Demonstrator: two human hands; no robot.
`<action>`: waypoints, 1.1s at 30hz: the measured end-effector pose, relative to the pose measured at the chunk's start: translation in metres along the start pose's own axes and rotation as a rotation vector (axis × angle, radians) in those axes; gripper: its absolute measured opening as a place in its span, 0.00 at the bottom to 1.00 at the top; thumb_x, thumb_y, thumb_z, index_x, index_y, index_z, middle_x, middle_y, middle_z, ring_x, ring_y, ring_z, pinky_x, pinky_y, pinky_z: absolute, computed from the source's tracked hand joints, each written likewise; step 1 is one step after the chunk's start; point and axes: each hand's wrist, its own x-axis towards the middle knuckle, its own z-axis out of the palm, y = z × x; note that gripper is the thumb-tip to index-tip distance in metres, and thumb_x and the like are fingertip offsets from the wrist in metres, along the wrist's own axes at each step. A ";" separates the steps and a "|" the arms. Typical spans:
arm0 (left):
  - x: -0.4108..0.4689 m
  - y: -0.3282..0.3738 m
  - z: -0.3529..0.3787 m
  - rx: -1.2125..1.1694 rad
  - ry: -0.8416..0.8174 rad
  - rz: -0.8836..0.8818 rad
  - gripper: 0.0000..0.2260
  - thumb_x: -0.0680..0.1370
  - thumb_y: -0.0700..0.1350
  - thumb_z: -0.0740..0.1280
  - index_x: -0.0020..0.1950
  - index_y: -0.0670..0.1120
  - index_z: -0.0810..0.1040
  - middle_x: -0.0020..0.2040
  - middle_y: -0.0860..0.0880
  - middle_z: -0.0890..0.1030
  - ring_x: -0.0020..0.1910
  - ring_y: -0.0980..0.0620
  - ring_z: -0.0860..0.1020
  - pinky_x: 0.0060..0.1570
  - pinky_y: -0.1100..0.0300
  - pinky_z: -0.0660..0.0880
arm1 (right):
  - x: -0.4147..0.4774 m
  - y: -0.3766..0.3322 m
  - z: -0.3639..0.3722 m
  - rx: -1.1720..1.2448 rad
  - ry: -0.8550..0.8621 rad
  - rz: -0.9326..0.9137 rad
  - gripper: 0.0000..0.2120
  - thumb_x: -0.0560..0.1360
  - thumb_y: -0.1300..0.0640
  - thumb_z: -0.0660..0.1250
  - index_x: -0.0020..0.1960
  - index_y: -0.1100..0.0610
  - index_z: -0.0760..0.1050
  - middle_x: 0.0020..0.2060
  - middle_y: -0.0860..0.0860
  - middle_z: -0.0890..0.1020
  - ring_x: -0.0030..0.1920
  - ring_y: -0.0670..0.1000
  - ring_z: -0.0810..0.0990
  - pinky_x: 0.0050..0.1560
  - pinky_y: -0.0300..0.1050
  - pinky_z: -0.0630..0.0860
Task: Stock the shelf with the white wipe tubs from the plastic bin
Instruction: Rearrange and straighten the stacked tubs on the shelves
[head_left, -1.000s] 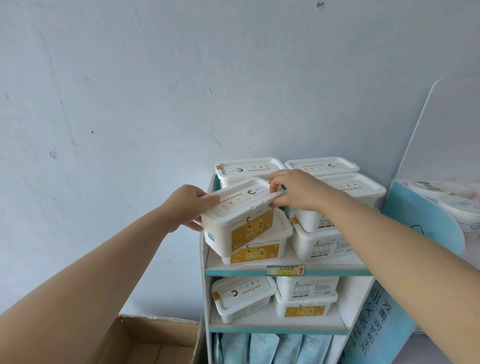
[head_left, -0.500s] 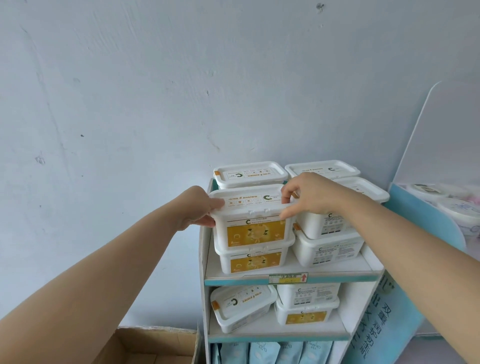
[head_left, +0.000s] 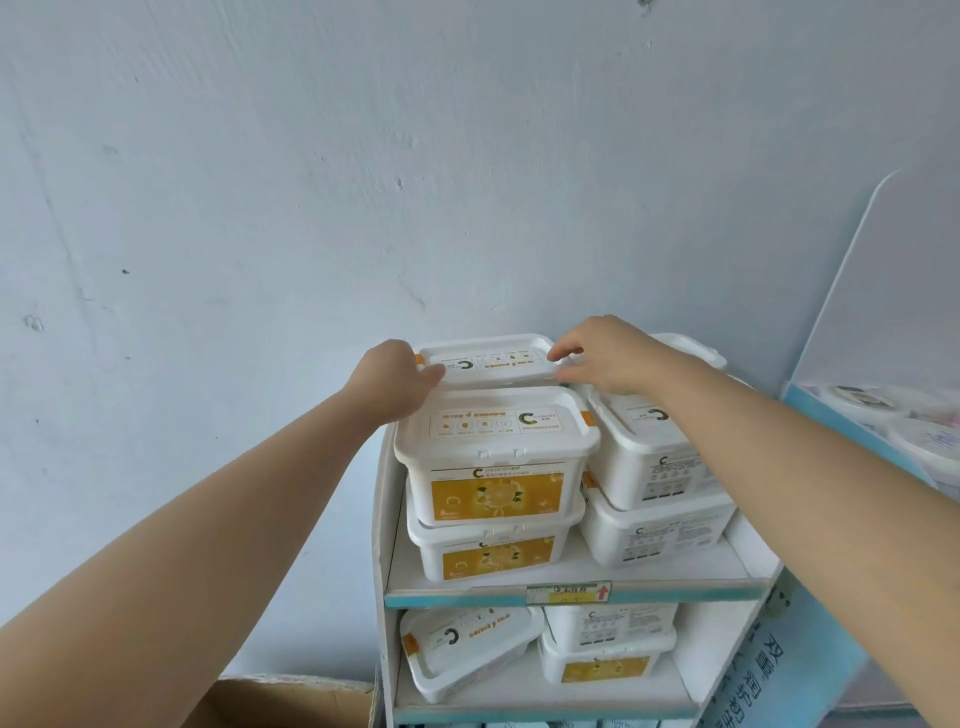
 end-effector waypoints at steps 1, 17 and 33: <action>0.006 0.002 0.000 0.027 -0.001 -0.008 0.13 0.79 0.52 0.63 0.45 0.43 0.70 0.43 0.47 0.74 0.41 0.48 0.72 0.38 0.59 0.68 | 0.005 0.002 0.000 -0.052 -0.020 -0.017 0.17 0.76 0.54 0.67 0.64 0.54 0.76 0.62 0.50 0.78 0.61 0.50 0.75 0.57 0.41 0.67; 0.052 0.009 -0.008 -0.493 0.147 -0.101 0.12 0.80 0.44 0.60 0.38 0.42 0.68 0.35 0.44 0.66 0.37 0.42 0.79 0.33 0.55 0.82 | 0.047 0.023 -0.026 0.215 -0.073 -0.144 0.11 0.70 0.53 0.73 0.51 0.50 0.79 0.62 0.51 0.74 0.64 0.51 0.72 0.65 0.50 0.68; 0.073 0.034 -0.025 -0.570 0.291 0.074 0.14 0.78 0.53 0.64 0.55 0.44 0.76 0.48 0.41 0.80 0.48 0.42 0.82 0.50 0.41 0.79 | 0.096 0.011 -0.045 0.335 0.157 -0.163 0.09 0.75 0.55 0.67 0.54 0.53 0.81 0.45 0.46 0.83 0.47 0.48 0.81 0.53 0.48 0.78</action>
